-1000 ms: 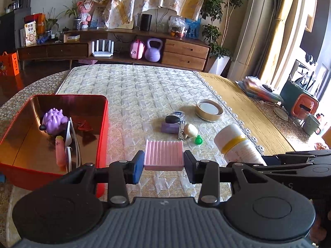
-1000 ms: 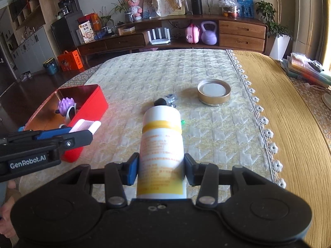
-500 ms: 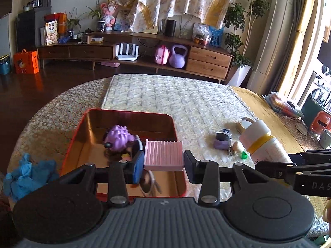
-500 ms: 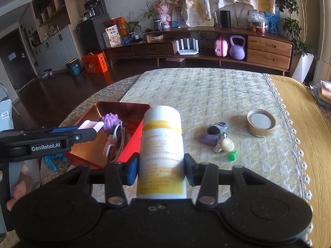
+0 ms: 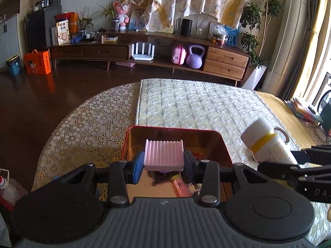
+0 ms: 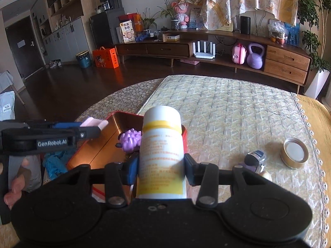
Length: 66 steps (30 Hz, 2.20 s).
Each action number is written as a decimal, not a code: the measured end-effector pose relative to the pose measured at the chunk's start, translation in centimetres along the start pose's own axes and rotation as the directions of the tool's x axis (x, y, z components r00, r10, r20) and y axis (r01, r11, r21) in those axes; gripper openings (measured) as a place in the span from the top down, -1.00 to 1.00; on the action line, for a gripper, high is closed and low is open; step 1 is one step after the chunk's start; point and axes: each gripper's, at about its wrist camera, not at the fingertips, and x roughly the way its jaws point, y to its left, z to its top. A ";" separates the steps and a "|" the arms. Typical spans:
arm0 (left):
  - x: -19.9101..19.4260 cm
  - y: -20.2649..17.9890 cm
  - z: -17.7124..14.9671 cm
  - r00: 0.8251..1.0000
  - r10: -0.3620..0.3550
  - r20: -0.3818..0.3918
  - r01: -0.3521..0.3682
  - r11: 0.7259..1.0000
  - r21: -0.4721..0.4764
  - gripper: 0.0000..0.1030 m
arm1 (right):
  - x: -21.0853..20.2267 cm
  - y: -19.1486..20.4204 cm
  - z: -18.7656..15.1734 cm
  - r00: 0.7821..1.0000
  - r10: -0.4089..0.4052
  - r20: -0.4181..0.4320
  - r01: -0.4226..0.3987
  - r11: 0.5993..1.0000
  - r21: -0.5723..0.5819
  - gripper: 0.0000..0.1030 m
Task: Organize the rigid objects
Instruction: 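Carry the pink comb and white-yellow bottle over the red tin with both grippers, then open the left gripper to drop the pink comb while the right releases the bottle into the tin, then withdraw both grippers from the tin toward the remaining small items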
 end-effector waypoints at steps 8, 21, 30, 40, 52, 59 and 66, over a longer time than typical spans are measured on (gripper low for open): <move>3.9 -0.7 -2.8 0.996 0.003 -0.085 0.000 0.999 0.042 0.22 | 5.0 0.5 1.7 0.999 -0.006 -0.045 0.006 1.000 0.007 0.14; 6.5 -0.2 -3.9 0.992 0.029 -0.125 -0.022 0.998 0.059 0.22 | 9.8 1.8 1.4 0.989 -0.044 -0.140 0.045 0.999 0.002 0.14; 7.3 -1.0 -3.7 0.988 0.086 -0.130 -0.071 0.991 0.115 0.22 | 10.0 2.0 1.2 0.989 -0.045 -0.140 0.045 0.999 -0.001 0.15; 7.5 -1.5 -4.0 0.980 0.131 -0.151 -0.111 0.985 0.133 0.20 | 7.8 1.1 1.0 0.991 0.002 -0.134 0.002 1.000 0.029 0.11; 4.7 -2.3 -4.1 0.984 0.129 -0.122 -0.119 0.989 0.088 -0.10 | 3.4 1.1 0.0 0.994 0.058 -0.097 -0.053 0.997 0.052 -0.10; 2.4 -3.5 -4.2 0.990 0.107 -0.095 -0.099 0.992 0.083 -0.15 | 0.1 0.3 -0.7 0.995 0.073 -0.064 -0.068 0.995 0.078 -0.27; 0.6 -5.2 -4.3 0.995 0.067 -0.074 -0.062 0.996 0.070 -0.34 | -2.4 -1.4 -1.8 0.998 0.052 -0.042 -0.048 0.995 0.093 -0.53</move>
